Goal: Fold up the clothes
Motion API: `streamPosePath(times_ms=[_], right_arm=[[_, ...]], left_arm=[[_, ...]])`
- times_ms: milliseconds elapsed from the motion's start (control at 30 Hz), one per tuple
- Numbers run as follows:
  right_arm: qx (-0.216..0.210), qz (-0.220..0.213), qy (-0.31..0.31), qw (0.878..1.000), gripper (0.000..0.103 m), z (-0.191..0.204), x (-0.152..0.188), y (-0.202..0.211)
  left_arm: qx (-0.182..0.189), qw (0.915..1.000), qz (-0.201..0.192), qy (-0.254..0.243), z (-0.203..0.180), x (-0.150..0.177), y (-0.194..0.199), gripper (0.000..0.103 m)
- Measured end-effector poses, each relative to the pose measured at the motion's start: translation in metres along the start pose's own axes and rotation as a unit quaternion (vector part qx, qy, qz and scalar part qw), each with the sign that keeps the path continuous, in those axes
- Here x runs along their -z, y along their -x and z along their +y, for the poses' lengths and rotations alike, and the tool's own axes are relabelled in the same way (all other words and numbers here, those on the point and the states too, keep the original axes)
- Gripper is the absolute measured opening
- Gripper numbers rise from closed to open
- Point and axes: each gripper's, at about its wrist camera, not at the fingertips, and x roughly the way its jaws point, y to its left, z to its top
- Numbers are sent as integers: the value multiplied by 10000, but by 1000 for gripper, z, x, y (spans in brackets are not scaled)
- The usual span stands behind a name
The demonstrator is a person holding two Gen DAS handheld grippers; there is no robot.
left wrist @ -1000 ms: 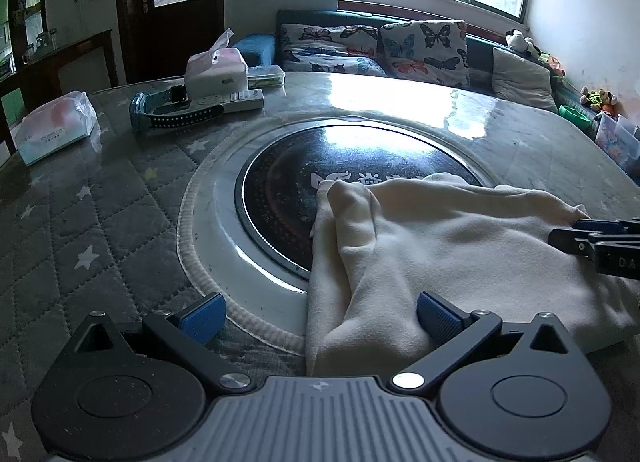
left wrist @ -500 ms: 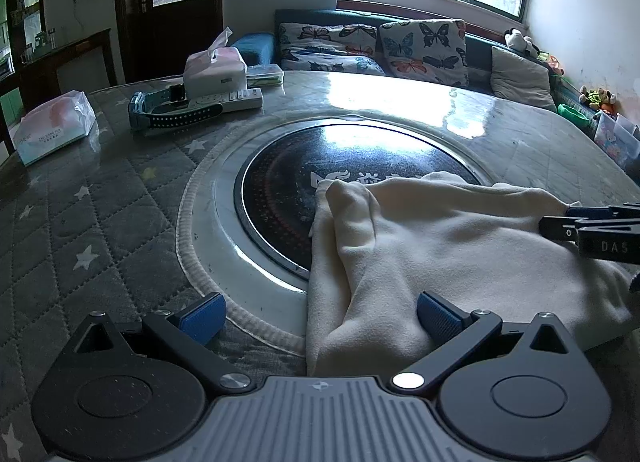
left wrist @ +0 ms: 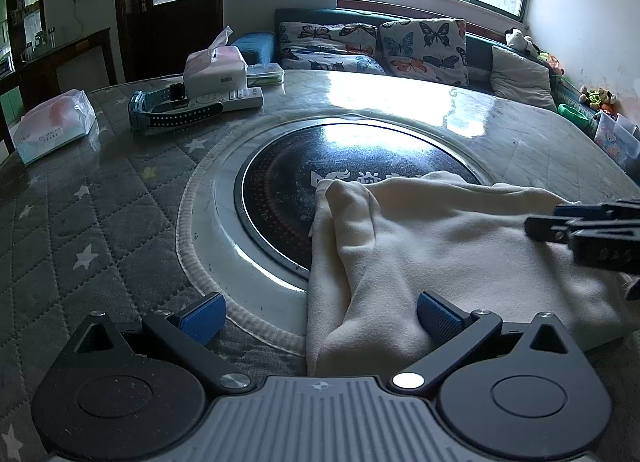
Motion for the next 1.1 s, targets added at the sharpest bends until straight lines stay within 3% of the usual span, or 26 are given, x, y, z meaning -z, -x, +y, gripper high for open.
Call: streamPosePath(times_ms=[467, 700, 867, 1100], right_arm=[[-145, 22, 85, 9999, 46, 19, -17, -25], [-7, 67, 139, 9999, 46, 25, -24, -43], [-1, 8, 280, 9996, 46, 27, -24, -31], [-386, -1, 660, 9971, 46, 41, 3, 12]], left_arm=[[9, 10000, 2, -5, 1, 0, 0, 103], [13, 10000, 0, -14, 1, 1, 0, 103], [51, 10000, 26, -19, 2, 0, 0, 103], [79, 10000, 28, -8, 2, 0, 0, 103]])
